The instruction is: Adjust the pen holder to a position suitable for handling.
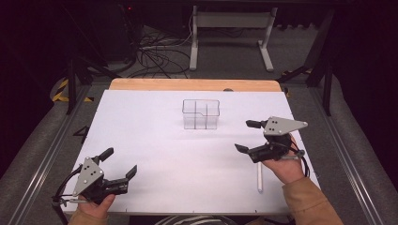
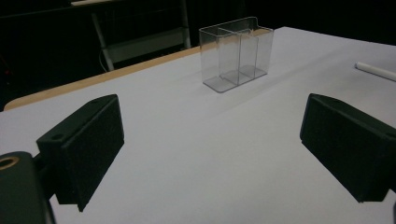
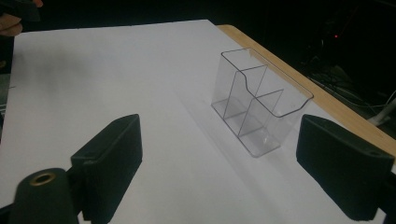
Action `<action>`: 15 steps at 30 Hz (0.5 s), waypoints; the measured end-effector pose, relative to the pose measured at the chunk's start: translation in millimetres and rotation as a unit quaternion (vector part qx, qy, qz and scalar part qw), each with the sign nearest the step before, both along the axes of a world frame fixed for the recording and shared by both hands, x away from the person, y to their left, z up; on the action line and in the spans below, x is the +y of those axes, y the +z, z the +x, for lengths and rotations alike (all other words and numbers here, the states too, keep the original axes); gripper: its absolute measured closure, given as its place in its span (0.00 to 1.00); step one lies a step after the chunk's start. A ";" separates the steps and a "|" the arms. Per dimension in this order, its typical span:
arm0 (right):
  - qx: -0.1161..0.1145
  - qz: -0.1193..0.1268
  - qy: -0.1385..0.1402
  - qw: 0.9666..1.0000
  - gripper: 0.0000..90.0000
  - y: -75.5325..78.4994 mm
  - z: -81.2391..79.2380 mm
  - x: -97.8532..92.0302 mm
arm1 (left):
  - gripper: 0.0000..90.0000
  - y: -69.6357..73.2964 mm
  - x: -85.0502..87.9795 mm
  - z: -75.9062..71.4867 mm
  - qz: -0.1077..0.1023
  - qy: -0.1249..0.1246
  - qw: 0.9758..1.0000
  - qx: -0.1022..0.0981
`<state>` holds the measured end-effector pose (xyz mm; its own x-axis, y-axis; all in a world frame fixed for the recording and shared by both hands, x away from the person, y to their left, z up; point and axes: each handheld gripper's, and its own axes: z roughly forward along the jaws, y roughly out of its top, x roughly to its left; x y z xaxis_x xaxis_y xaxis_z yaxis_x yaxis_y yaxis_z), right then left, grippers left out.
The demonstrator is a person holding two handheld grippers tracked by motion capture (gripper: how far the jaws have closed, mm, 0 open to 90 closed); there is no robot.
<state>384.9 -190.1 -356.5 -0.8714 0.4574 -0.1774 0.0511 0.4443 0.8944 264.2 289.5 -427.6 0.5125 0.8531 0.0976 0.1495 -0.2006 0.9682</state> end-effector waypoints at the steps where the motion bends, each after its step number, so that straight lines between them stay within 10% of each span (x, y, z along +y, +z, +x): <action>1: 0.002 -0.003 0.003 1.000 0.17 1.0 3.1 2.4 | 0.08 -0.2 0.3 -0.4 0.000 0.001 1.000 -0.001; 15: -0.005 -0.063 0.028 0.998 0.27 6.6 35.8 40.1 | 0.08 -1.0 1.1 -2.7 0.003 0.003 1.000 0.001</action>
<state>420.7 -149.9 -349.9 -0.8926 0.3818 -0.2397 0.0139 0.5547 0.8319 261.5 290.6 -428.6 0.5070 0.8559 0.1019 0.1533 -0.2059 0.9665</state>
